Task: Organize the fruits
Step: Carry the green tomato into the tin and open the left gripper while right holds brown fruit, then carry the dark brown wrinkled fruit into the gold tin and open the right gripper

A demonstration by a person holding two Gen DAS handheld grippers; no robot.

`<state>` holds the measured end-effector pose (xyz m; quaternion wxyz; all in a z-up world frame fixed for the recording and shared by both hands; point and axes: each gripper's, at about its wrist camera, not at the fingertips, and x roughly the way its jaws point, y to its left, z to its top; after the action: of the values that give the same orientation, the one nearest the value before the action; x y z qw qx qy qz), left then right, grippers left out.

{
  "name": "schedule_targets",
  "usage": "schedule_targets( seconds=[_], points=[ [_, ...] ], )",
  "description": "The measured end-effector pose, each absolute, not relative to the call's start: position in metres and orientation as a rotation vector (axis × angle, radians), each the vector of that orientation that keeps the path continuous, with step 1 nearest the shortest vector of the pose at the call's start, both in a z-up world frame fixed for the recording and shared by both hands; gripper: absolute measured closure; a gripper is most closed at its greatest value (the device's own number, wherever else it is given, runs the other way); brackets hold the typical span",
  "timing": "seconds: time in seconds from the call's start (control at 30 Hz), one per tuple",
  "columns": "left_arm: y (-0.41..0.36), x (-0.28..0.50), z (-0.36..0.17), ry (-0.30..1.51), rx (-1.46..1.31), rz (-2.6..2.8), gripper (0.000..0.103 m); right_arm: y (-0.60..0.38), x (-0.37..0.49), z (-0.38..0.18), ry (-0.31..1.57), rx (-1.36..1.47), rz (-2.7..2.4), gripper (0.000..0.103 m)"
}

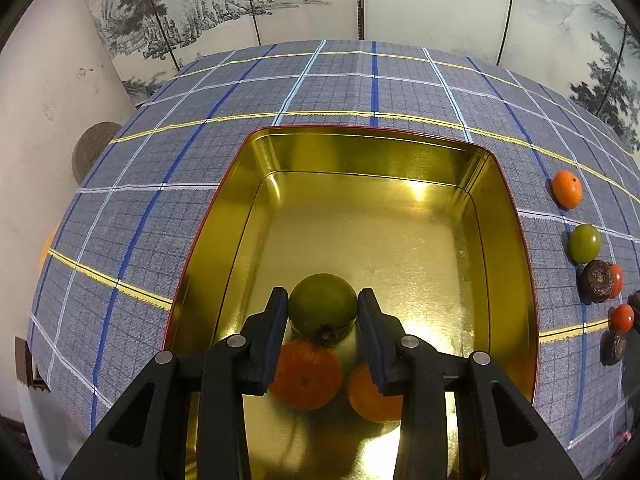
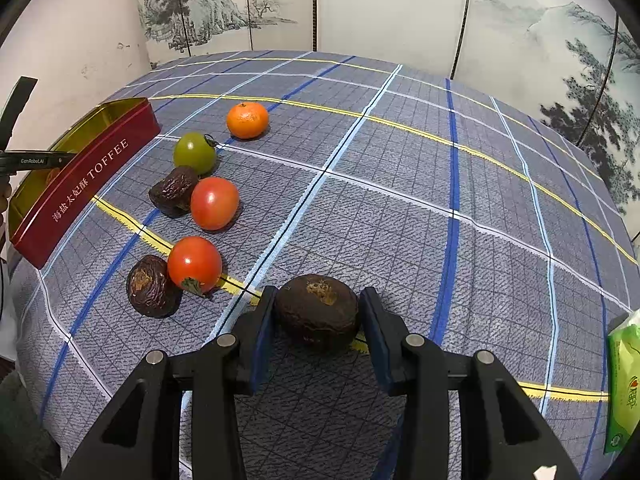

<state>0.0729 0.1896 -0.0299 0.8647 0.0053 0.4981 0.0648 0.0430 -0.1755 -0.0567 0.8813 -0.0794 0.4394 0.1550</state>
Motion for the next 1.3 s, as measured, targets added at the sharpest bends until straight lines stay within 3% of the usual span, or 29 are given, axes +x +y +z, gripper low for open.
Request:
schedule_targets(
  seconds=[0.63, 0.73, 0.97, 1.03, 1.13, 1.3],
  points=[
    [0.19, 0.071, -0.029, 1.038, 0.01, 0.141, 0.059, -0.174, 0.043, -0.053, 0.94, -0.168, 0.275, 0.067],
    [0.189, 0.067, -0.025, 1.024, -0.001, 0.134, 0.049, -0.176, 0.041, -0.045, 0.923, -0.16, 0.262, 0.067],
    [0.193, 0.053, -0.003, 0.952, -0.074, 0.103, 0.039, -0.156, 0.037, -0.009, 0.861, -0.143, 0.322, 0.067],
    [0.197, 0.046, 0.008, 0.919, -0.104, 0.106, 0.029, -0.14, 0.037, -0.001, 0.846, -0.143, 0.371, 0.067],
    [0.208, 0.033, 0.02, 0.88, -0.152, 0.126, 0.022, -0.11, 0.036, 0.01, 0.828, -0.148, 0.461, 0.067],
    [0.233, 0.008, 0.031, 0.845, -0.182, 0.206, 0.02, -0.051, 0.038, 0.016, 0.815, -0.167, 0.6, 0.067]
  ],
)
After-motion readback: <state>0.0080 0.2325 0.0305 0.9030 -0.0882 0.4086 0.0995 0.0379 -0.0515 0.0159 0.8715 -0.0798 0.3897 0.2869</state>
